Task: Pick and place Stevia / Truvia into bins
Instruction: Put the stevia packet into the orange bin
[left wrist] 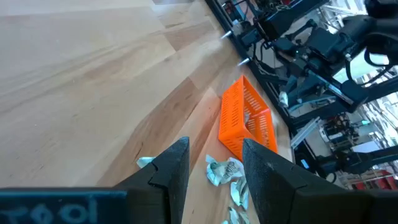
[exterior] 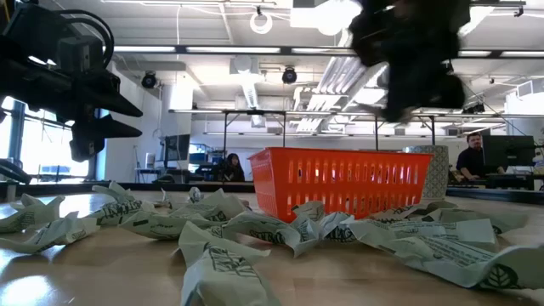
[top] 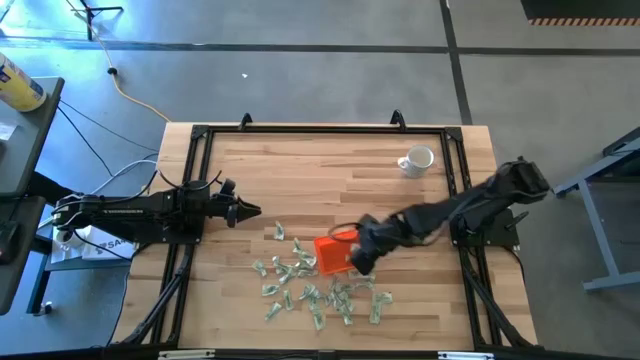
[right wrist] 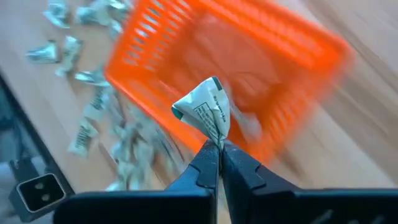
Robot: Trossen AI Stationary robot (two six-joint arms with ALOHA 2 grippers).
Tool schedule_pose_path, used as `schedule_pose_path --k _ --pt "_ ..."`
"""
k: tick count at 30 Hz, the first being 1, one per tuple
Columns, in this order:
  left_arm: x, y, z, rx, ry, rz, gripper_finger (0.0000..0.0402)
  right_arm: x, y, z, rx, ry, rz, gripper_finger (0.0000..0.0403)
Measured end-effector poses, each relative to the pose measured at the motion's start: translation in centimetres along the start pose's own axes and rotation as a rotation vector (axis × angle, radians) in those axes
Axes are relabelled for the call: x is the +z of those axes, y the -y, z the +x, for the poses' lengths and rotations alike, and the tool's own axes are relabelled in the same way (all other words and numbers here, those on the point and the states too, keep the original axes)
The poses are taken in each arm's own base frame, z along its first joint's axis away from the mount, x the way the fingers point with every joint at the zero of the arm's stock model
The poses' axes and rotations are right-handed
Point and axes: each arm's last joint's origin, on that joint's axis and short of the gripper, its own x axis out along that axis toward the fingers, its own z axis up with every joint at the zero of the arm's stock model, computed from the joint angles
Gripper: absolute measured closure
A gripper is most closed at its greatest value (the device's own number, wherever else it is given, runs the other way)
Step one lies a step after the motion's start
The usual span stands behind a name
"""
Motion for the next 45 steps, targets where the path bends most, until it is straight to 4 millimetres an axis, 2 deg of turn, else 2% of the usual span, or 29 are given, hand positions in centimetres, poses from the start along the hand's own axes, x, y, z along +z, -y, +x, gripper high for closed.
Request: schedule_pose_path --k 3,5,8,11,15,18,22,25,28,31,38,41,45 --pt "-0.1 0.1 0.0 -0.028 -0.035 -0.019 0.0220 2.9 0.5 0.7 0.088 0.050 0.001 0.0379" --pt "-0.2 0.2 0.1 -0.050 -0.064 -0.020 0.0220 3.7 1.3 1.2 0.082 0.027 0.002 0.0351" --pt "-0.4 -0.1 0.3 -0.022 -0.090 -0.032 0.0215 3.6 2.2 1.7 0.056 -0.058 -0.007 0.0292" --pt "-0.7 -0.4 0.6 0.010 -0.139 -0.041 0.0189 3.2 2.3 1.5 0.059 -0.114 -0.008 0.0222" --pt "-1.0 -0.8 1.0 0.083 -0.221 -0.117 0.0134 2.8 1.6 0.9 0.045 -0.085 0.009 0.0136" --pt "-0.6 -0.4 1.4 0.158 -0.239 -0.160 0.0104 2.1 0.8 -0.2 -0.059 -0.032 -0.028 0.0097" --pt "0.7 1.9 2.1 0.289 -0.213 -0.137 0.0107 0.7 0.3 -1.8 -0.269 0.020 -0.109 0.0083" --pt "1.4 4.0 3.3 0.412 -0.218 -0.148 0.0126 -0.5 1.1 -2.3 -0.382 -0.045 -0.141 0.0082" --pt "1.3 5.8 5.0 0.538 -0.258 -0.147 0.0139 -1.5 2.4 -1.9 -0.448 -0.130 -0.144 0.0082" --pt "0.7 7.0 7.7 0.628 -0.298 -0.130 0.0140 -2.3 3.6 -1.5 -0.474 -0.143 -0.148 0.0082" --pt "-0.3 7.8 13.4 0.793 -0.374 -0.133 0.0126 -3.2 5.3 -2.3 -0.489 -0.078 -0.163 0.0082" --pt "-0.8 7.4 14.7 0.877 -0.413 -0.111 0.0130 -3.2 5.7 -3.2 -0.488 -0.026 -0.183 0.0082" --pt "-1.6 6.6 15.4 0.963 -0.437 -0.102 0.0153 -3.4 6.4 -4.6 -0.487 0.039 -0.189 0.0082"
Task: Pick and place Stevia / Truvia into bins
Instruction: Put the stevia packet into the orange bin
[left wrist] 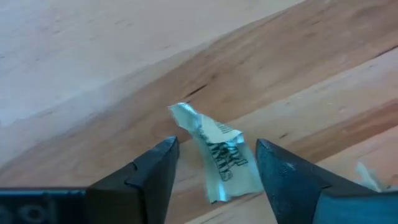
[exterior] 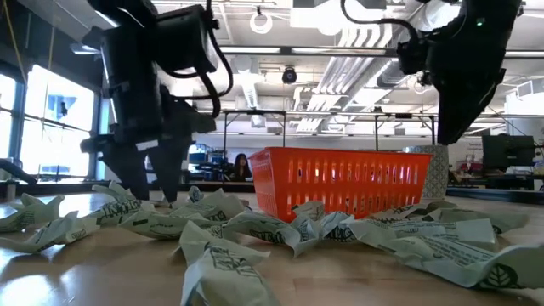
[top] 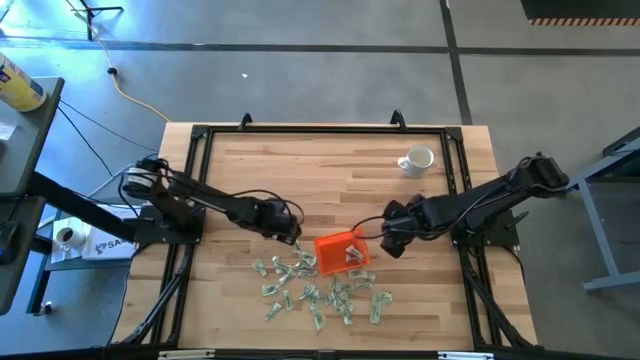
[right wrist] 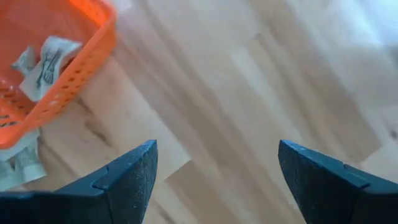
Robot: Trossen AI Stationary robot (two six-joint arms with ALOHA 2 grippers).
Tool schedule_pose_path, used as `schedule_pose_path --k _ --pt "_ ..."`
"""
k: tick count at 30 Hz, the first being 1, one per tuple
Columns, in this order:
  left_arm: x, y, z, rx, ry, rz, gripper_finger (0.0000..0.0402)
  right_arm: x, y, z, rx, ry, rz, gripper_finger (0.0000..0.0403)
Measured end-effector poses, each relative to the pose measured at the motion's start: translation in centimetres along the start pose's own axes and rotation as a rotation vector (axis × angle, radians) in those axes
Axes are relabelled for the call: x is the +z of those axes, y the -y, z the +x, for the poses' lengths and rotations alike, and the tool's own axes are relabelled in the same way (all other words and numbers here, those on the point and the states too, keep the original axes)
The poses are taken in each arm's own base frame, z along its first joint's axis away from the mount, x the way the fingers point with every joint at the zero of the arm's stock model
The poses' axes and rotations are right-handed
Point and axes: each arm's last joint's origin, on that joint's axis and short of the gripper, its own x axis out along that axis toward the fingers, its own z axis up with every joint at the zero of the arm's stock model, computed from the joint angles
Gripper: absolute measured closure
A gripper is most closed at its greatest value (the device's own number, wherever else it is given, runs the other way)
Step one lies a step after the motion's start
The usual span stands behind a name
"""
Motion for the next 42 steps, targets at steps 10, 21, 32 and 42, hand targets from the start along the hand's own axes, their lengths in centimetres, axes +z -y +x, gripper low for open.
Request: schedule_pose_path --k 10,21,32,42 --pt "1.7 -1.3 0.7 0.083 -0.018 0.121 0.0326 -0.7 2.8 -0.8 -0.025 0.058 0.043 0.0082" --pt "7.0 4.7 -5.5 -0.282 0.114 0.492 0.0365 -1.1 3.5 -1.2 -0.025 0.080 0.122 0.0082" --pt "4.8 12.2 -4.5 -0.650 -0.016 0.670 0.0330 -2.1 2.4 -1.5 0.067 0.020 -0.051 0.0082" --pt "2.4 12.3 -4.6 -0.522 -0.054 0.563 0.0172 -5.0 -1.4 -0.4 0.287 0.030 -0.177 0.0082"
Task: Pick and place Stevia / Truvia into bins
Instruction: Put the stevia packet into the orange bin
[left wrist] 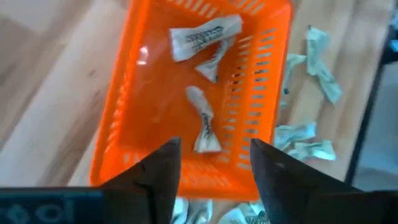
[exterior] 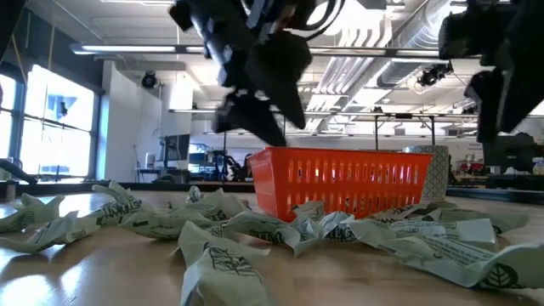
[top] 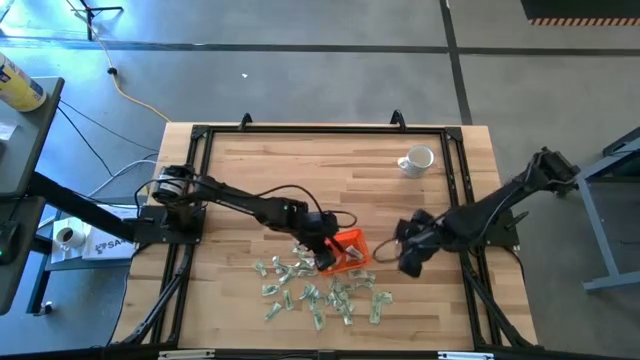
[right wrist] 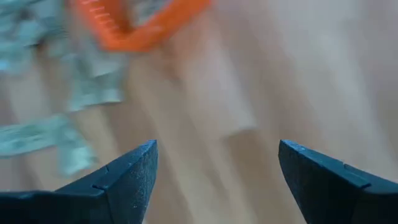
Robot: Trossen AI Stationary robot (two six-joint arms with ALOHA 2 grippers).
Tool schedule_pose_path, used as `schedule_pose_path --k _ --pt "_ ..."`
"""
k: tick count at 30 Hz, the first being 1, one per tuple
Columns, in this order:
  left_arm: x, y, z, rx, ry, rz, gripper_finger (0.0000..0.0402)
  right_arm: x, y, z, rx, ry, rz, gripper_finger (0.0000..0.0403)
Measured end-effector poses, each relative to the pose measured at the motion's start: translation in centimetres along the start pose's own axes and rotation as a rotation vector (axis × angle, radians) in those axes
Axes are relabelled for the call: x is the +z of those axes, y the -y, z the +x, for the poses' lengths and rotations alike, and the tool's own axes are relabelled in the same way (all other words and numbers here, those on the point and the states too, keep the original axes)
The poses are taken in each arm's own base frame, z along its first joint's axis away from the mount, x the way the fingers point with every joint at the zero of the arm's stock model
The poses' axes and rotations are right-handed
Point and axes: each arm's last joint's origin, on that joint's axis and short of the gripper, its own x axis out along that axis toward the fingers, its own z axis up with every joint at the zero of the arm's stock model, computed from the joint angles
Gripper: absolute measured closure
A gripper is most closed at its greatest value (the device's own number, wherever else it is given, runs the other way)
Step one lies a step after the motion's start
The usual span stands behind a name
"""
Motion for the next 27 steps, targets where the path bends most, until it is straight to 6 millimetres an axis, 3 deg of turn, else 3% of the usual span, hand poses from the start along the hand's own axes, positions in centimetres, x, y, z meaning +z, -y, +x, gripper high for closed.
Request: schedule_pose_path --k 4,10,15,19,23,27 --pt "-1.0 0.6 -1.5 0.153 -0.065 0.026 0.0162 -0.1 -1.6 1.9 0.057 0.020 0.080 0.0082" --pt "-3.2 1.5 -5.7 0.404 -0.108 0.100 0.0209 1.9 -5.7 5.1 0.198 0.047 0.092 0.0108" --pt "-6.0 1.0 -8.2 0.569 -0.111 0.074 0.0263 3.0 -7.8 8.1 0.168 -0.020 0.199 0.0158" --pt "-7.7 0.7 -9.1 0.563 -0.100 0.052 0.0303 5.3 -9.4 8.5 0.165 0.025 0.297 0.0217" --pt "-9.6 0.0 -9.7 0.568 -0.101 0.032 0.0333 7.8 -9.3 8.6 0.054 0.048 0.399 0.0283" --pt "-11.4 -1.2 -10.1 0.589 -0.115 0.037 0.0352 9.2 -7.4 10.5 -0.032 -0.006 0.464 0.0338"
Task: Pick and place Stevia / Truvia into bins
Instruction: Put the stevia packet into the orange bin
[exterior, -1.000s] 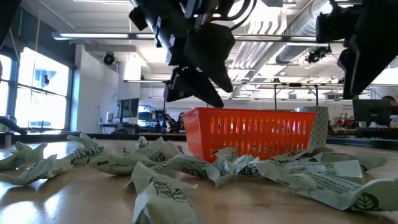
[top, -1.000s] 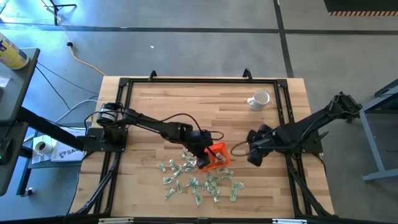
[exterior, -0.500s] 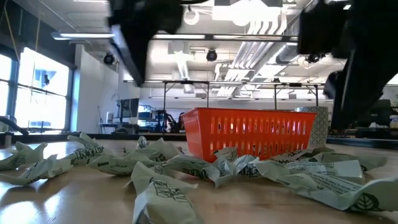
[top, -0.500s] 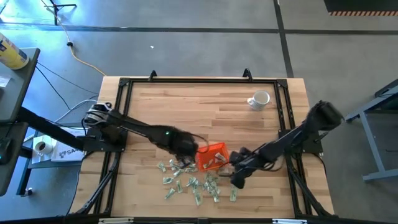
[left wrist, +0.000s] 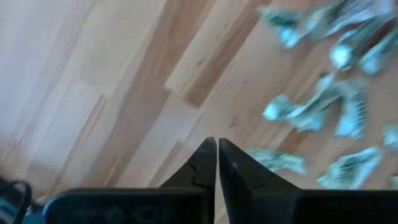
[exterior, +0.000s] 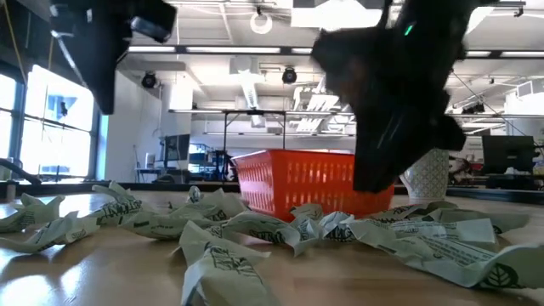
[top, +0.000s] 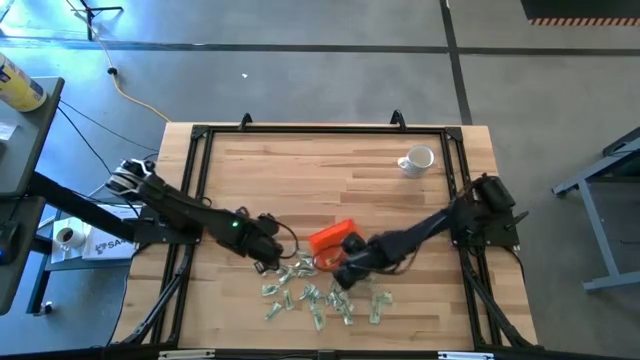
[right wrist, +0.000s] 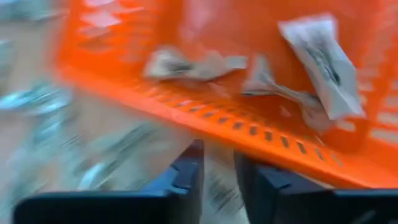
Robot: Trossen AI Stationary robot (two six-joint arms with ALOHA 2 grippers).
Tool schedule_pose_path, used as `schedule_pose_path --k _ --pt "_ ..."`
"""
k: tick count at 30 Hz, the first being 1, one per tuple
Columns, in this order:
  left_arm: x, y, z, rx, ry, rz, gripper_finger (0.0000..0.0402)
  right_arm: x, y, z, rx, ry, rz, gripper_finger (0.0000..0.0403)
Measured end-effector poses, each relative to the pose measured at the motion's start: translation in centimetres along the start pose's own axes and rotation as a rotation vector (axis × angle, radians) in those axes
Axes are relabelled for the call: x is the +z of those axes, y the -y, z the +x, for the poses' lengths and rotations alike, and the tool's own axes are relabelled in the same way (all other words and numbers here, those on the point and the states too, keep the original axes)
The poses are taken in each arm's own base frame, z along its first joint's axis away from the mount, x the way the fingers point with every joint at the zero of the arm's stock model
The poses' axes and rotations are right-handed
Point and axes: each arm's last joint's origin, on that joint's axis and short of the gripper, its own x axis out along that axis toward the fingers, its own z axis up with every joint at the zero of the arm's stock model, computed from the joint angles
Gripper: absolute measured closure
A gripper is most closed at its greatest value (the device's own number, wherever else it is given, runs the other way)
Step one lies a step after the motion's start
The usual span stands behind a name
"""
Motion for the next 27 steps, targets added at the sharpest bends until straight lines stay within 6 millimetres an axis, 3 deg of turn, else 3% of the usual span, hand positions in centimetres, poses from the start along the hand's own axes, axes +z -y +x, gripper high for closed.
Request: schedule_pose_path --k 4,8,13,17,21,24,27 --pt "-1.6 -1.2 0.6 0.017 -0.010 -0.020 0.0360 2.5 0.3 0.3 0.048 0.054 0.060 0.0367" --pt "-2.8 -2.1 0.8 -0.005 0.005 -0.037 0.0361 3.1 -0.7 -1.7 0.180 0.046 0.007 0.0352" --pt "-3.4 -2.9 1.1 -0.025 0.047 -0.045 0.0354 -1.6 -0.2 -4.1 0.076 -0.134 -0.127 0.0274" --pt "-3.4 -3.0 1.3 -0.033 0.086 -0.019 0.0349 -6.6 -1.1 -6.0 0.121 -0.243 -0.272 0.0194" --pt "-3.2 -2.7 1.3 -0.055 0.104 0.016 0.0349 -10.9 -1.3 -6.1 0.102 -0.253 -0.429 0.0132" --pt "-3.1 -2.6 1.3 -0.071 0.114 0.011 0.0350 -12.4 -0.7 -5.5 0.016 -0.207 -0.481 0.0112" --pt "-3.1 -2.6 1.3 -0.071 0.113 0.011 0.0350 -12.7 -0.2 -4.8 -0.060 -0.154 -0.510 0.0110"
